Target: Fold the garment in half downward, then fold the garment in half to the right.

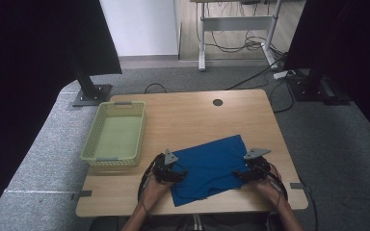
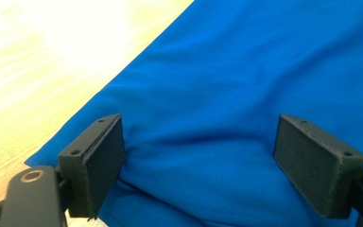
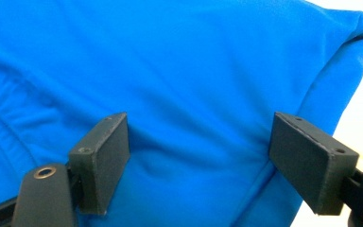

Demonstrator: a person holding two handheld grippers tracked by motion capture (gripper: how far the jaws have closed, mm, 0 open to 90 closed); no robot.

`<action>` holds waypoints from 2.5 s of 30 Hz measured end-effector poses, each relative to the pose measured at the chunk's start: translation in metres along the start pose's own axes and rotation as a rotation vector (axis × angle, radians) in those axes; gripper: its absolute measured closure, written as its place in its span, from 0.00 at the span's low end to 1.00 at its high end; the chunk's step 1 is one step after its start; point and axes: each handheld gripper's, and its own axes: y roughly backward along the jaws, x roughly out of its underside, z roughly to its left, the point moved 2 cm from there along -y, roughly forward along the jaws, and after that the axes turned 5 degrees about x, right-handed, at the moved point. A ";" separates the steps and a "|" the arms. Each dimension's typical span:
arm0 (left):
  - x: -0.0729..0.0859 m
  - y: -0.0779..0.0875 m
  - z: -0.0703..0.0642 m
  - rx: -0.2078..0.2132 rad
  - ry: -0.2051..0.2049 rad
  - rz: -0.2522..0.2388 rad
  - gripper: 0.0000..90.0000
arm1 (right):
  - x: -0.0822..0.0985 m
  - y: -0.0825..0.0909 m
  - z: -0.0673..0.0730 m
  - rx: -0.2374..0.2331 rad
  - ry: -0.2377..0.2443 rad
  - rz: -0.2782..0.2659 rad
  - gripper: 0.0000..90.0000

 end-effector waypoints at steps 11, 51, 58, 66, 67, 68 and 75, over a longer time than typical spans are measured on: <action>-0.004 0.007 0.002 -0.016 -0.031 -0.028 0.23 | -0.001 0.002 0.003 0.030 0.004 0.005 0.23; 0.029 0.032 0.041 -0.010 0.075 0.042 0.08 | 0.029 0.021 0.002 0.048 -0.108 0.000 0.04; 0.022 0.036 0.040 -0.034 0.070 0.028 0.11 | 0.030 0.021 -0.003 0.044 -0.100 0.000 0.04; 0.011 0.038 0.042 -0.044 0.076 -0.015 0.11 | 0.033 0.022 -0.013 0.032 -0.086 -0.001 0.04; 0.009 0.037 0.042 -0.044 0.072 -0.019 0.11 | 0.033 0.022 -0.014 0.031 -0.085 0.000 0.04; 0.007 0.036 0.043 -0.045 0.068 -0.022 0.11 | 0.033 0.022 -0.016 0.031 -0.085 -0.001 0.04; -0.003 0.020 0.048 -0.060 0.097 -0.044 0.11 | 0.034 0.022 -0.029 0.024 -0.078 -0.001 0.04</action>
